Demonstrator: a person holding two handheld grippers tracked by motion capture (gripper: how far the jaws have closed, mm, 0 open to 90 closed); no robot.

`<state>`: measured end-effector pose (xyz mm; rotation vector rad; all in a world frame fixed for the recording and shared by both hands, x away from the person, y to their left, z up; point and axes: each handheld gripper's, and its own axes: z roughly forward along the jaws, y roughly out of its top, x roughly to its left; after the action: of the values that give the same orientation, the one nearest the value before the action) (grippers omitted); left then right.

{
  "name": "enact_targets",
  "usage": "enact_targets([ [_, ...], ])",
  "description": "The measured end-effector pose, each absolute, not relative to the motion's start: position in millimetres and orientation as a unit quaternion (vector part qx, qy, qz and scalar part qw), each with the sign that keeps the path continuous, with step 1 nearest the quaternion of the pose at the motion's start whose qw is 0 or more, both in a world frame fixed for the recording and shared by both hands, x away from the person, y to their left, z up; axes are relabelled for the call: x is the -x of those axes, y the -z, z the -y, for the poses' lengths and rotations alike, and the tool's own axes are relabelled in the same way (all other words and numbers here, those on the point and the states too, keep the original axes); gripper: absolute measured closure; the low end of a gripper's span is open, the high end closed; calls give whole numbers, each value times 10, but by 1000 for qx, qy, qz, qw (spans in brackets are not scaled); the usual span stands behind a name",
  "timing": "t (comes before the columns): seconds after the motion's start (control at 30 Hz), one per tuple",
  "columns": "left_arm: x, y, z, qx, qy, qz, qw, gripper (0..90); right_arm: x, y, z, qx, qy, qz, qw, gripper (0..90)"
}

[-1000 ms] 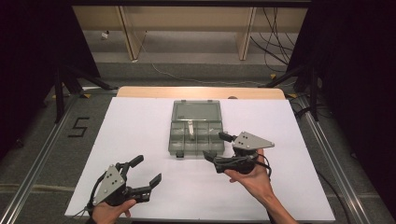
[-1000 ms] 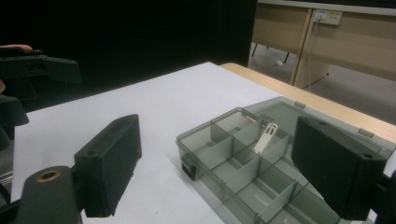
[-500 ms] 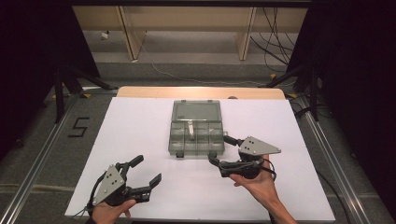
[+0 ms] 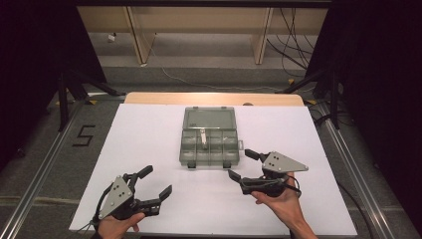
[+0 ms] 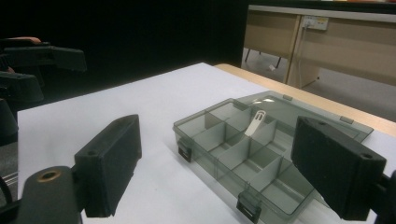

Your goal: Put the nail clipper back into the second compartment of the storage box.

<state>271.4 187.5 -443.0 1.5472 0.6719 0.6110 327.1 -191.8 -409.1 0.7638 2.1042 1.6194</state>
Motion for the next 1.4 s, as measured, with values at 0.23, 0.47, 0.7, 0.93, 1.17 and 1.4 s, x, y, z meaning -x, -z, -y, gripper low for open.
enact_targets([
  [0.23,-2712,4431,-1871,-675,-265,-292,624,155,-3229,4122,1946,-271,-577,-747,185,165],
  [0.47,-2711,4430,-1873,-675,-264,-292,624,154,-3184,4161,2002,-277,-576,-745,189,164],
  [0.7,-2714,4432,-1871,-676,-263,-291,624,155,-3105,4223,2085,-281,-575,-744,193,165],
  [0.93,-2705,4434,-1870,-676,-262,-291,624,155,-3050,4301,2131,-267,-566,-752,208,165],
  [1.17,-2707,4439,-1862,-679,-261,-288,622,155,-2972,4339,2210,-273,-561,-750,218,164],
  [1.4,-2707,4441,-1858,-682,-263,-285,619,155,-2894,4357,2252,-282,-560,-752,202,164],
])
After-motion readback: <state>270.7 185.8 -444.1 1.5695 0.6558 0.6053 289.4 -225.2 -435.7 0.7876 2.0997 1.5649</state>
